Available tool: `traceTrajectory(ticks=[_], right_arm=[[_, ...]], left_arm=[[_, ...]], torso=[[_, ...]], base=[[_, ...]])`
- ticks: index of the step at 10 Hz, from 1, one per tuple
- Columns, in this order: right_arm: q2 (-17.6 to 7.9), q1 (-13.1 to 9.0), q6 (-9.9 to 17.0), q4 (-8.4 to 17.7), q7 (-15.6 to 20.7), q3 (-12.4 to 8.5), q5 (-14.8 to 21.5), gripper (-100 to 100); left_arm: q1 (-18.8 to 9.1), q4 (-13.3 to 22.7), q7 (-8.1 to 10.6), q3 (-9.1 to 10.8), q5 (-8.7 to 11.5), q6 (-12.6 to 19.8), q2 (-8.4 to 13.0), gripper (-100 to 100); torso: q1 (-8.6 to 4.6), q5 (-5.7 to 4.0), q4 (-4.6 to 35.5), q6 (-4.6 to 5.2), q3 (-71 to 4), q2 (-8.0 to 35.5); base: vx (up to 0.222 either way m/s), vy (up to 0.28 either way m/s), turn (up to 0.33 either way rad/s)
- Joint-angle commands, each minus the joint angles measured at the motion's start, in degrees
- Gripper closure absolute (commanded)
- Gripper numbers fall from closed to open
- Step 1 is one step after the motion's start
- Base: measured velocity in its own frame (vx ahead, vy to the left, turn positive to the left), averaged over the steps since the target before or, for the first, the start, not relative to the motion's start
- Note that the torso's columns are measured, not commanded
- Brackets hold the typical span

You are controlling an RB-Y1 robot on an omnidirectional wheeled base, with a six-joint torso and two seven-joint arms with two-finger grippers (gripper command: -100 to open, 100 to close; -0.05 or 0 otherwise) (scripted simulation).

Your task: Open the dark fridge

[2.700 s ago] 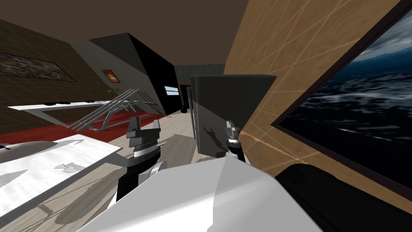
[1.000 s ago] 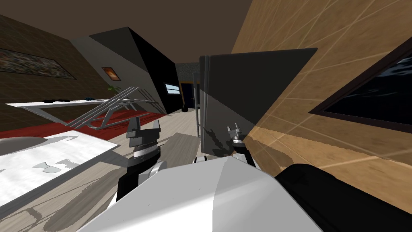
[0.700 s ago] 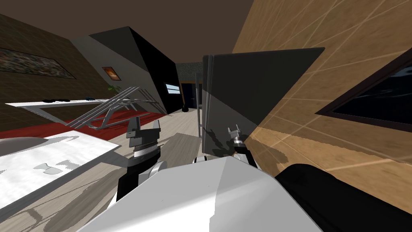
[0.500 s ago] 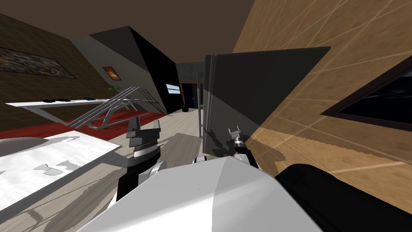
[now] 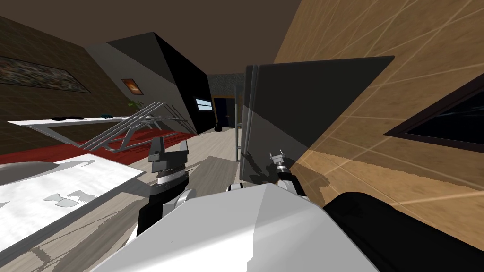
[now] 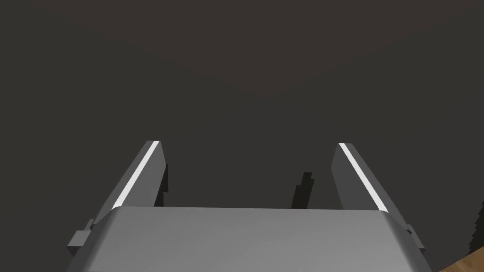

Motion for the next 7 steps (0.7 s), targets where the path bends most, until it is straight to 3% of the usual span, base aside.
traceTrajectory(ticks=[1, 4, 5, 7], right_arm=[[-0.3, -0.1, 2.6, 1.7, -1.9, -1.2, -4.7, -100], [-0.5, -0.3, 4.9, 3.2, -3.5, -2.2, -9.1, -100], [-0.7, -0.5, 7.4, 4.6, -5.1, -3.3, -10.8, -100], [-0.7, -0.5, 7.4, 4.6, -5.1, -3.3, -13.5, -100]], left_arm=[[0.0, 0.0, 0.0, 0.0, 0.0, 0.0, 0.0, 0], [0.0, 0.0, 0.0, 0.0, 0.0, 0.0, 0.0, 0], [0.0, 0.0, 0.0, 0.0, 0.0, 0.0, 0.0, 0], [0.0, 0.0, 0.0, 0.0, 0.0, 0.0, 0.0, 0]], torso=[[0.02, -0.04, -0.1, -0.04, 0.0, -0.1], [-0.23, -0.13, -0.1, -0.03, 0.0, -0.1], [-0.17, -0.09, -0.1, -0.03, -0.1, -0.2], [-0.08, -0.08, -0.1, -0.12, -0.1, -0.1]], base=[[0.025, 0.085, 0.005], [0.026, 0.049, 0.001], [0.05, 0.091, 0.005], [0.013, 0.053, -0.011]])
